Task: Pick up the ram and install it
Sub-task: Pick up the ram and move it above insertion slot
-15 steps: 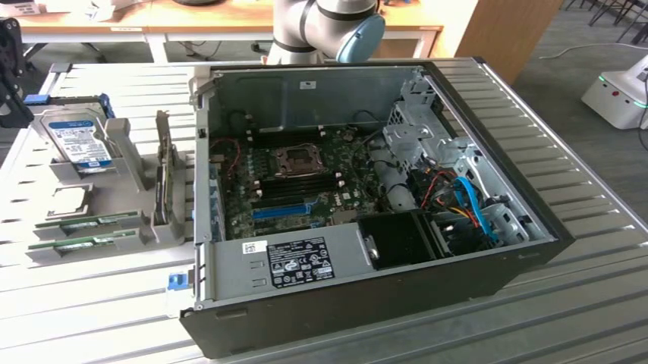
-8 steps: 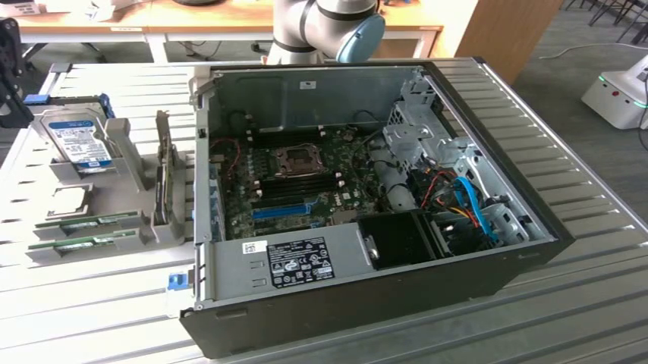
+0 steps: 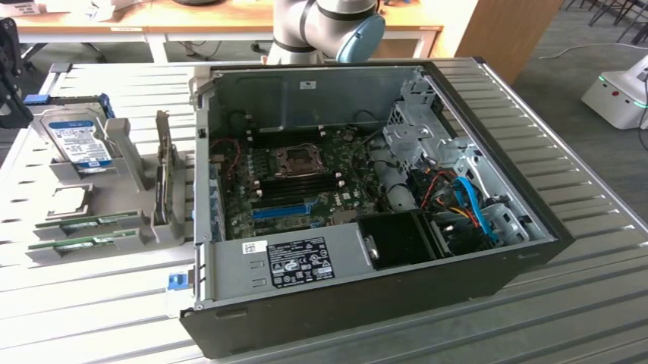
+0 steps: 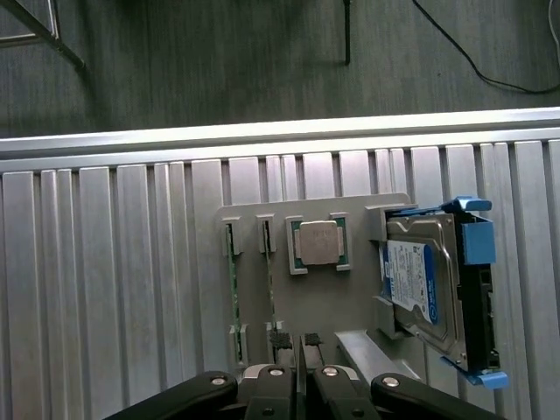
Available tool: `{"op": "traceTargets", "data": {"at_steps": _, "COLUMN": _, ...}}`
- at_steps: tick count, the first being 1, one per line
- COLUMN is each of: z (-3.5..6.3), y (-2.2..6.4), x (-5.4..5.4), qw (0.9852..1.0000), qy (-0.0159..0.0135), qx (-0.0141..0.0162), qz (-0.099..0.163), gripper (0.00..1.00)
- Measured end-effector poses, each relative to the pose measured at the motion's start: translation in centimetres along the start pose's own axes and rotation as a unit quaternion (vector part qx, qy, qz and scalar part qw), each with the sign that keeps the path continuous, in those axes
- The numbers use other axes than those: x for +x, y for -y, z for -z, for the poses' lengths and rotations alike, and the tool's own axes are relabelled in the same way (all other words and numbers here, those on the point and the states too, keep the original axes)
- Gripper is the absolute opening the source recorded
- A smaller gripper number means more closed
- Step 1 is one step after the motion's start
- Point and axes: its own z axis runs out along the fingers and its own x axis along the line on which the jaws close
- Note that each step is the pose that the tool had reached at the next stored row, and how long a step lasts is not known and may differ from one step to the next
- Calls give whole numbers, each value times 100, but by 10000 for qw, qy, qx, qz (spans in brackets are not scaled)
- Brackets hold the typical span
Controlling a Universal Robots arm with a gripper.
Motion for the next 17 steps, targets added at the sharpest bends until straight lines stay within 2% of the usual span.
{"op": "traceTargets", "data": {"at_steps": 3, "z": 0, "y": 0, "x": 0, "qw": 10000, "qy": 0, "qx": 0, "qz": 0, "gripper": 18}}
{"op": "traceTargets", "data": {"at_steps": 4, "z": -1, "y": 0, "x": 1, "qw": 10000, "qy": 0, "qx": 1, "qz": 0, "gripper": 24}}
{"op": "traceTargets", "data": {"at_steps": 17, "z": -2, "y": 2, "x": 0, "qw": 10000, "qy": -3, "qx": -2, "qz": 85, "gripper": 24}}
